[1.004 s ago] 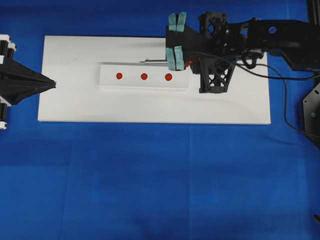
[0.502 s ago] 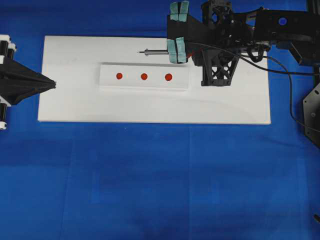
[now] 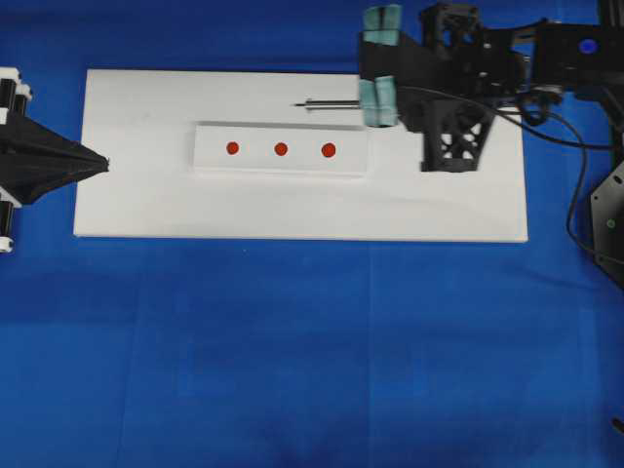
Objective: Touch the tip of the soldering iron to the mark.
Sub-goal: 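Raise the iron and shift it right above the strip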
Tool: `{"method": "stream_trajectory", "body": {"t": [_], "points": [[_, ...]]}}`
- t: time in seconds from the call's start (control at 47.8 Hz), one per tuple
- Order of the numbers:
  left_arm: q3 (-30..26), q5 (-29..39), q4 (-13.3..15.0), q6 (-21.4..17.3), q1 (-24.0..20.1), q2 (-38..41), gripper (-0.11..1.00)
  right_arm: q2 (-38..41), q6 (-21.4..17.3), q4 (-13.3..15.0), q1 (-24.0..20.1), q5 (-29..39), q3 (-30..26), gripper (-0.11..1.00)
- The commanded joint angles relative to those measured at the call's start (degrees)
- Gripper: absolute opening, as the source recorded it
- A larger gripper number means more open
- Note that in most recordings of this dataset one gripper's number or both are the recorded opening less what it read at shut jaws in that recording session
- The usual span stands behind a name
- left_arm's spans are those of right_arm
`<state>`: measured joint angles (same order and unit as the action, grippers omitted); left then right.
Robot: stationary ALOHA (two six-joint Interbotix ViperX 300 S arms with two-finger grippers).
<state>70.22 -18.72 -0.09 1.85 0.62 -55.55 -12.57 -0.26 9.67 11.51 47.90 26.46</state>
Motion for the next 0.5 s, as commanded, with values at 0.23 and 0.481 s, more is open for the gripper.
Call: {"method": "stream_trajectory", "body": {"t": [0.23,0.481], "points": [[-0.6,-0.4,-0.1,0.0,0.1,0.3,0.02,-9.1,-0.1,0.2,0.7,0.4,6.1,0.07],[-0.6,-0.4,-0.1,0.0,0.1,0.2,0.02,-10.7,-0.1,0.1,0.6,1.1,7.4,0.06]]}}
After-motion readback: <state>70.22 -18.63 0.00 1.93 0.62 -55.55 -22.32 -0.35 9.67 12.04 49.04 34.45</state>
